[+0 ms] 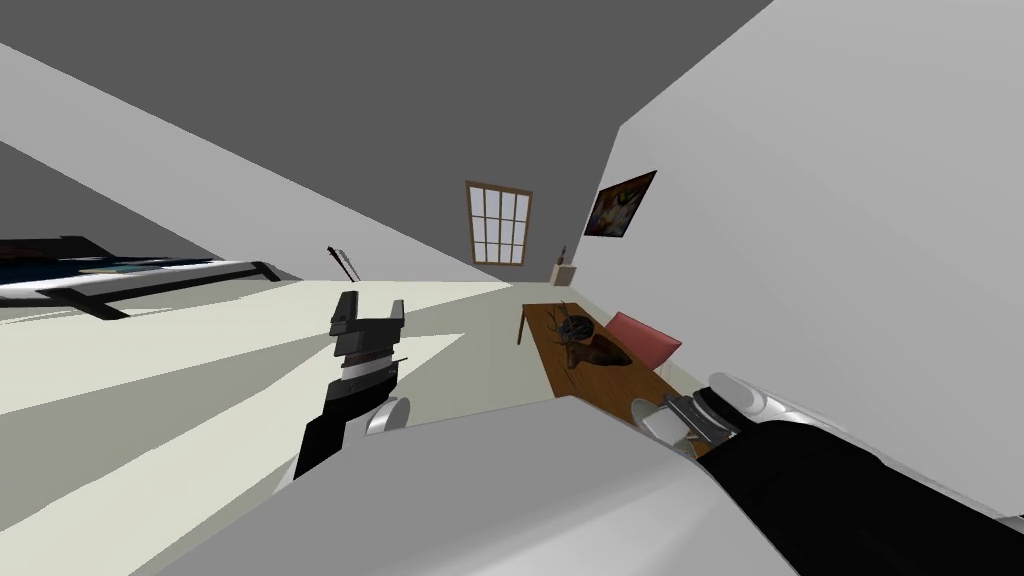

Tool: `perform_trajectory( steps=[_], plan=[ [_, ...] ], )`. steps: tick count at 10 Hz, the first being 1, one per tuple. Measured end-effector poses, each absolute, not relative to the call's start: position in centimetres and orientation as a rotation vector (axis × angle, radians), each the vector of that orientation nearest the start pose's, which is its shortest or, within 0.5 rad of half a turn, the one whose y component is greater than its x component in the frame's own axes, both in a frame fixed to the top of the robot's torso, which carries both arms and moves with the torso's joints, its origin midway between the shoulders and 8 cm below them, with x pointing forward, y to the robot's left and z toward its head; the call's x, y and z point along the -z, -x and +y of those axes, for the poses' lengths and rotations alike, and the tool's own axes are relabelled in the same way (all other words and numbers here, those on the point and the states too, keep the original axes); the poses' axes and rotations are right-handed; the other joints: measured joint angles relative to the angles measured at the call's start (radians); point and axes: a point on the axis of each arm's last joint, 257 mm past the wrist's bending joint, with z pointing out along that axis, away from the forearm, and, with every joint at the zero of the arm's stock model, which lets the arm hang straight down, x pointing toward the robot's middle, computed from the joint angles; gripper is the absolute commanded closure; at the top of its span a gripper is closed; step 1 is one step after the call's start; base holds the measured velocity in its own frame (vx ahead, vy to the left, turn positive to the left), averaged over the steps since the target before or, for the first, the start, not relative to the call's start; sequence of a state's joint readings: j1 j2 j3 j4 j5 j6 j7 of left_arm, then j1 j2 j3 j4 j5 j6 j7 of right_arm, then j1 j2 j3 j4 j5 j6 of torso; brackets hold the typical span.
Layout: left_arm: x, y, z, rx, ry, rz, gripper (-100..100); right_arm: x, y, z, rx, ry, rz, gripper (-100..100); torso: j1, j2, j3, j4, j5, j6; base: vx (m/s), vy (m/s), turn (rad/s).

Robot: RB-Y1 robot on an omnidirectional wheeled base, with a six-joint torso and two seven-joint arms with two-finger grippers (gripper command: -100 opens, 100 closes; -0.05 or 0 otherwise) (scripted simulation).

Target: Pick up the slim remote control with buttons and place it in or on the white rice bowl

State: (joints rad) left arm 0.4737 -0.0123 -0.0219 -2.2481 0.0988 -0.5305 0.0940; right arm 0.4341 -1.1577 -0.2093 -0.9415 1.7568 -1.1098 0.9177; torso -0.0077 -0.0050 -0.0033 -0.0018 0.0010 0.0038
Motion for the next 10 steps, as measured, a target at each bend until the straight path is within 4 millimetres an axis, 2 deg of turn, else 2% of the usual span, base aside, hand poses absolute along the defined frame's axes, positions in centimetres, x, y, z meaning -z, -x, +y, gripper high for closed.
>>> perform_trajectory(
  steps=[3,4,8,9,10],
  plan=[
    [-2.4,-34.6,28.3,1.485,0.747,0.493,0,38.7,-6.4,-68.1,0.024,2.229,2.211,100,0.001,0.000,0.000,0.000,0.001,0.000,0.037,-0.100,0.026],
    [-2.4,-34.6,28.3,1.486,0.747,0.493,0,38.7,-6.2,-68.0,0.018,2.226,2.213,-100,0.005,0.001,0.001,0.001,0.002,-0.001,0.003,-0.011,0.001],
    [-2.4,-34.6,28.3,1.486,0.747,0.493,0,38.7,-6.2,-68.0,0.018,2.226,2.213,-100,0.010,0.003,0.002,0.001,0.003,-0.001,0.000,0.000,0.000],
    [-2.4,-34.6,28.3,1.486,0.747,0.493,0,38.7,-6.2,-68.0,0.018,2.226,2.213,0,0.010,0.003,0.002,0.001,0.003,-0.001,0.000,0.000,0.000],
    [-2.4,-34.6,28.3,1.486,0.747,0.493,0,38.7,-6.2,-68.0,0.018,2.226,2.213,-100,0.010,0.003,0.002,0.001,0.003,-0.001,-0.002,0.005,-0.035]
  ],
)
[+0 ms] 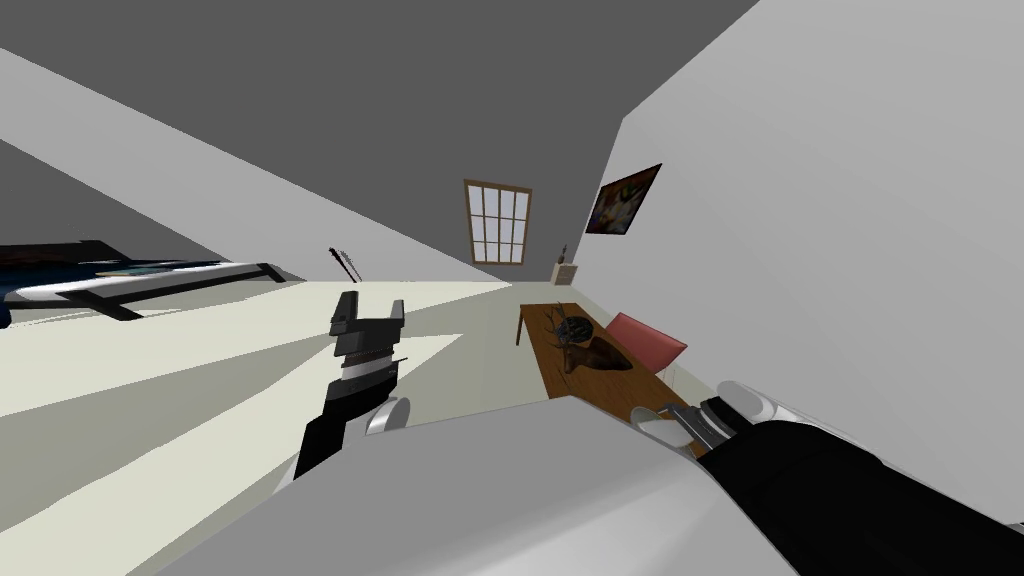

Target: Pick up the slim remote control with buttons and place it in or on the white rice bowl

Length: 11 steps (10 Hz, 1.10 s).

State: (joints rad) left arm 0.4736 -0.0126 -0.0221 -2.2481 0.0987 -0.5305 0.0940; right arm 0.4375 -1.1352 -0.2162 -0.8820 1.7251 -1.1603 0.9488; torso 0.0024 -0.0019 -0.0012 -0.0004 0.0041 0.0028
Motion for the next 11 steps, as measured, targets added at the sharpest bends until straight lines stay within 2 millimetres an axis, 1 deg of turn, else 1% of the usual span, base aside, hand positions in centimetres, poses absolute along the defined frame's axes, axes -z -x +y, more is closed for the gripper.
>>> perform_trajectory(
  steps=[1,6,7,11],
  plan=[
    [-2.4,-34.6,28.3,1.486,0.747,0.493,0,38.4,-6.3,-68.1,0.020,2.228,2.212,-100,0.000,0.000,0.000,0.000,0.000,0.000,-0.005,0.014,-0.035],
    [-2.4,-34.6,28.3,1.486,0.747,0.493,0,34.6,-8.2,-69.1,0.018,2.252,2.179,-100,0.002,0.000,0.000,0.000,0.001,0.000,-0.003,0.021,-0.043],
    [-2.4,-34.6,28.3,1.486,0.747,0.493,0,34.5,-8.2,-69.1,0.015,2.252,2.179,0,0.001,0.000,0.000,0.000,0.000,0.000,0.000,0.000,0.000],
    [-2.4,-34.6,28.3,1.486,0.747,0.493,0,34.5,-8.2,-69.1,0.015,2.252,2.179,0,0.000,0.000,0.000,0.000,0.000,0.000,0.000,0.000,0.000]
  ],
)
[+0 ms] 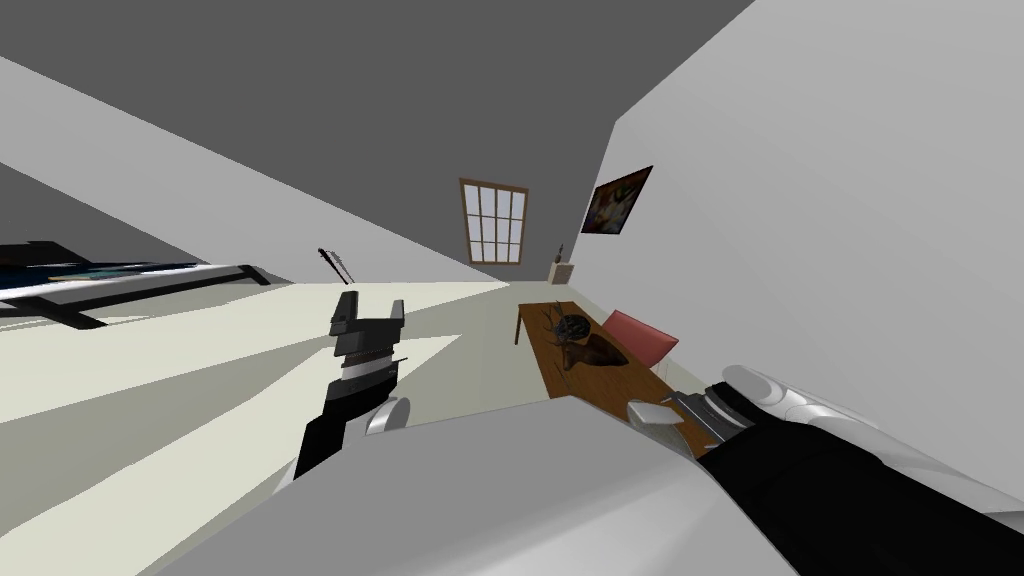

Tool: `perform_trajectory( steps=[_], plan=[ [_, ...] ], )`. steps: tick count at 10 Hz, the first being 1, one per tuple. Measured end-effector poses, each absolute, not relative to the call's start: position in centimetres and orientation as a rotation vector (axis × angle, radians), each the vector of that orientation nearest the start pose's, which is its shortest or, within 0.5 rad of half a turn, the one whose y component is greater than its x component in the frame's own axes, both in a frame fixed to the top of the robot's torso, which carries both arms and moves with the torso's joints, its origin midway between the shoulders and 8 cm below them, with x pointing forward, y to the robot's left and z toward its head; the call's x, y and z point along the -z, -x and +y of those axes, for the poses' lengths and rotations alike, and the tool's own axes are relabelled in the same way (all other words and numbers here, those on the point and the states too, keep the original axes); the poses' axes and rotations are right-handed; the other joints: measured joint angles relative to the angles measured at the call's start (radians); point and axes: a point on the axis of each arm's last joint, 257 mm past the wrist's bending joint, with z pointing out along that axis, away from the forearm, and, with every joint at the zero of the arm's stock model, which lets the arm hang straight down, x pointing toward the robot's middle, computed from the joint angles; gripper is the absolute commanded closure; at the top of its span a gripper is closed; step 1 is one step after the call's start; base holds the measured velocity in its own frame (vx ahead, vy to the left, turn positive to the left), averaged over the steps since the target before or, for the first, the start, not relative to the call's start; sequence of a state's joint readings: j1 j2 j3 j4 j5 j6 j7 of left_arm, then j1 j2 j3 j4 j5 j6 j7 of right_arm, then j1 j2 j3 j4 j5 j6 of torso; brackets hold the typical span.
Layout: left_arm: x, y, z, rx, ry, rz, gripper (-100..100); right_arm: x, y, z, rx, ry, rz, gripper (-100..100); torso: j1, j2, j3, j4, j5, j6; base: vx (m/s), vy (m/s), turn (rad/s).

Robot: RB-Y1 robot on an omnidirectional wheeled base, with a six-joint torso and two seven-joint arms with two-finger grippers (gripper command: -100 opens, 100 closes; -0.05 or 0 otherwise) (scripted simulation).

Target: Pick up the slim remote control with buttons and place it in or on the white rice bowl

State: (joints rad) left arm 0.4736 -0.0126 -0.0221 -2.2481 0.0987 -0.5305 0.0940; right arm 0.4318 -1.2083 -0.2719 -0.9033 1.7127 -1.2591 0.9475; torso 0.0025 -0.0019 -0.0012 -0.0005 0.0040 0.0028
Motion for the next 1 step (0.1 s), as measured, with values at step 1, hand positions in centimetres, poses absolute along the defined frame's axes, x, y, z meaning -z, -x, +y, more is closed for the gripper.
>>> perform_trajectory(
  steps=[1],
  plan=[
    [-2.42,-34.61,28.33,1.486,0.747,0.493,0,34.49,-8.22,-69.08,0.015,2.252,2.179,0,0.000,0.000,0.000,0.000,0.000,0.000,0.000,0.000,0.000]
  ],
)
